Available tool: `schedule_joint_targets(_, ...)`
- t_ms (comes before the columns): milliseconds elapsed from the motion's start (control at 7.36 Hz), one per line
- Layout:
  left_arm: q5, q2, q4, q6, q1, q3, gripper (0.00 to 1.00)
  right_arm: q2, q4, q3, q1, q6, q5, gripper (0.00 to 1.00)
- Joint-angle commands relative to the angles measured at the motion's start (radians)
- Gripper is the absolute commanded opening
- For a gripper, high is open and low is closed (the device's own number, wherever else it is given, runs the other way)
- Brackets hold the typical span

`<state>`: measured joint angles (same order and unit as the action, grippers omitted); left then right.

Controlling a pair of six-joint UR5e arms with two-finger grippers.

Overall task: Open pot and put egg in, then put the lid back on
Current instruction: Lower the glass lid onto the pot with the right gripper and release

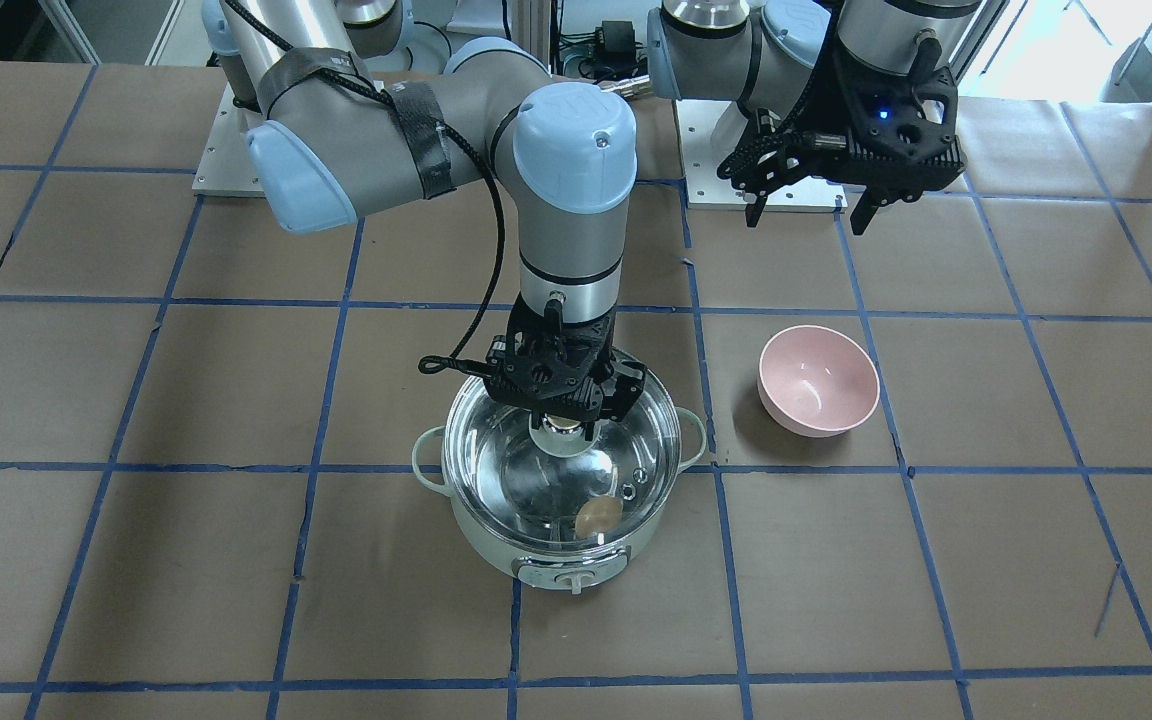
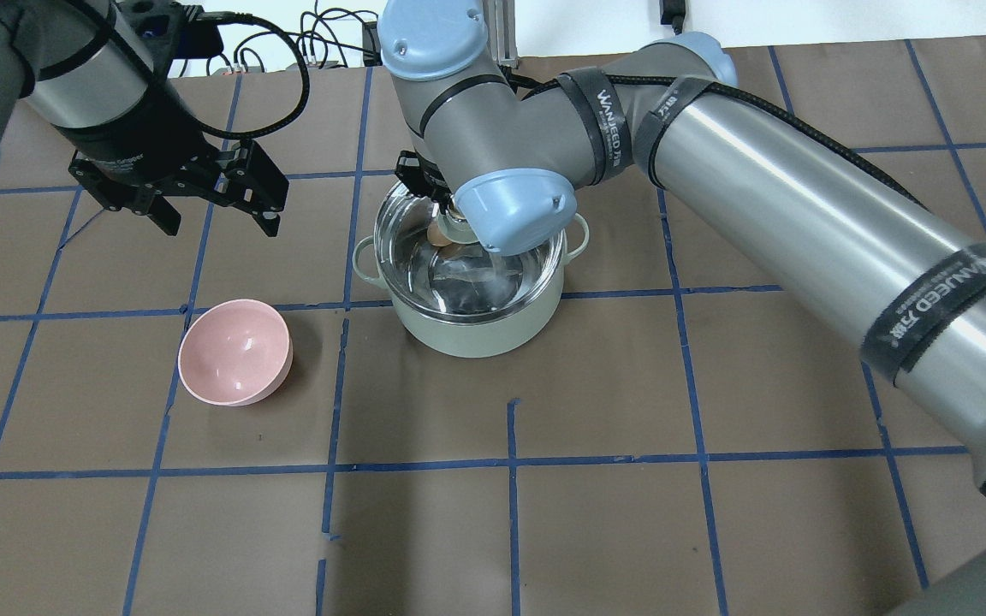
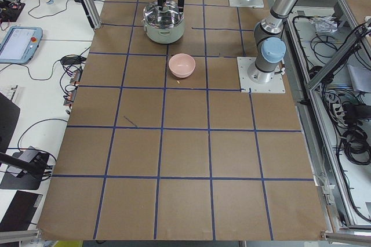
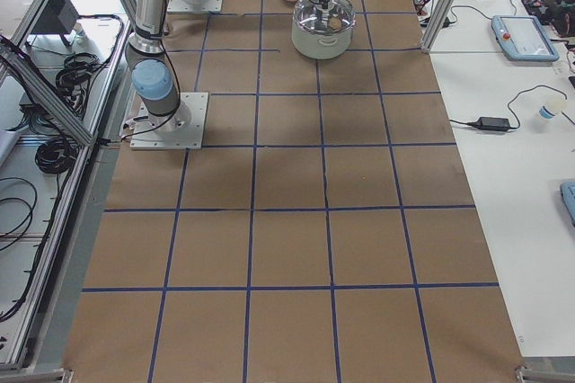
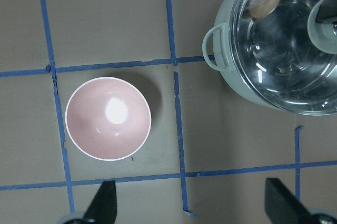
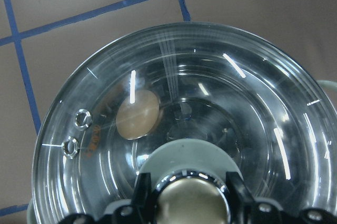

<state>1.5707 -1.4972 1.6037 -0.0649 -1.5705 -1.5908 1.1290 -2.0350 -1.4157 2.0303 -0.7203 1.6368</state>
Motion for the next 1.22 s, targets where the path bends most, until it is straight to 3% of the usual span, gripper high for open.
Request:
schedule_joint_targets(0,0.002,0.000,0.002,0.002,0.001,0.003,1.00,0.000,-0.001,-0.006,-0.001,0.001,0.000,0.59)
schedule_joint_targets(407,0.008,0.000,0.002,-0.001,0.000,0.000,1.00,0.005,-0.001,0.000,-0.002,0.005,0.001,0.65)
schedule_joint_targets(1086,0.008,0.000,0.002,-0.001,0.001,0.000,1.00,0.167,0.025,-0.023,-0.181,0.261,0.002,0.92)
